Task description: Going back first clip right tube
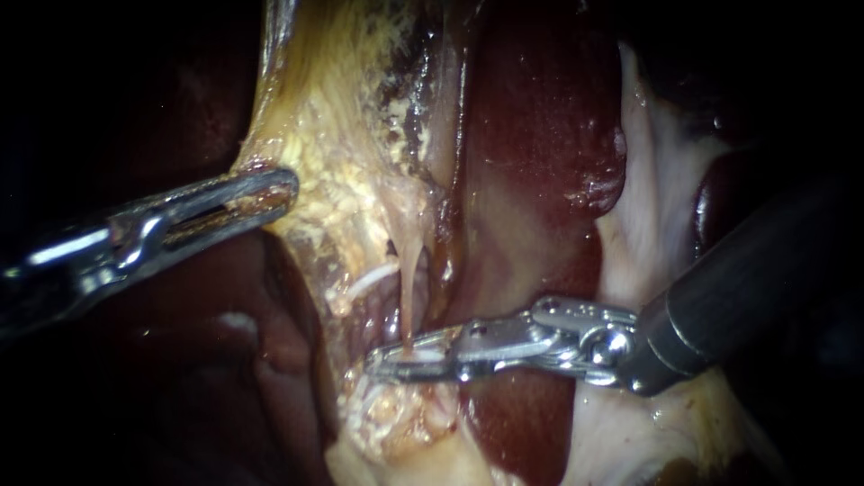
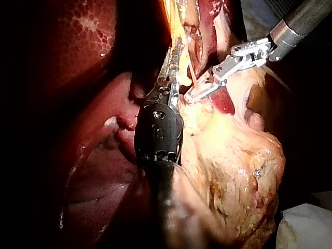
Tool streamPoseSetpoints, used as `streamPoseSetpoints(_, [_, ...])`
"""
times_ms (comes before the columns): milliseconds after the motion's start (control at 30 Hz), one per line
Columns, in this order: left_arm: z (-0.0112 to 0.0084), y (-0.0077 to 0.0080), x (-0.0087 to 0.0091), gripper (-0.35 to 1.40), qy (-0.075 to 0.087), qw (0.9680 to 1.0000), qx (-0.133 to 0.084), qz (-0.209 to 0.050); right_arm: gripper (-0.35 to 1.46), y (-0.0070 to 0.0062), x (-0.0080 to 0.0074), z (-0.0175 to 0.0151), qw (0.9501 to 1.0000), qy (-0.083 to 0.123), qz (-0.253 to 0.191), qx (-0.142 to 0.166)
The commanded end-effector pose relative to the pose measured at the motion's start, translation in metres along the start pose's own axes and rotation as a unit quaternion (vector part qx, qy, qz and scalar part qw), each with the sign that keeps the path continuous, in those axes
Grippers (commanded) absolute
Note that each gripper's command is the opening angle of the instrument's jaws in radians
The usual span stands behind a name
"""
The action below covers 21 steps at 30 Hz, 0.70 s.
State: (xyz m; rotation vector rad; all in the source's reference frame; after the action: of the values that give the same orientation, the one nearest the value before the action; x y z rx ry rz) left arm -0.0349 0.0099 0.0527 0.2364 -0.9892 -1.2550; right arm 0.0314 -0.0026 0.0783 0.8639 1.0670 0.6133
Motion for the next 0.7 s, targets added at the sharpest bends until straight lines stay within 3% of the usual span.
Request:
streamPoseSetpoints(33, [0.0, 0.0, 0.0, -0.35, 0.0, 1.0, 0.0, 0.0, -0.35, 0.0, 0.0001, -0.0001, 1.0, 0.0, 0.0, 0.0])
streamPoseSetpoints(133, [-0.0001, 0.0, 0.0, -0.35, 0.0, 1.0, 0.0, 0.0, -0.35, -0.0001, 0.0001, -0.0004, 1.0, 0.0, 0.0, 0.001])
streamPoseSetpoints(233, [-0.0001, 0.0, 0.0, -0.35, 0.0, 1.0, 0.0, 0.0, 0.26, -0.0001, 0.0, -0.0008, 0.9999, 0.0, -0.012, 0.002])
streamPoseSetpoints(333, [-0.0002, 0.0, 0.0001, -0.35, 0.0, 1.0, 0.0, 0.0, 0.53, -0.0001, -0.0002, -0.0012, 0.9994, -0.001, -0.033, 0.003])
streamPoseSetpoints(700, [-0.0001, 0.0, 0.0001, -0.35, 0.0, 1.0, 0.0, 0.0, 0.6, -0.0001, -0.0002, -0.0025, 0.9893, 0.015, -0.144, -0.02])
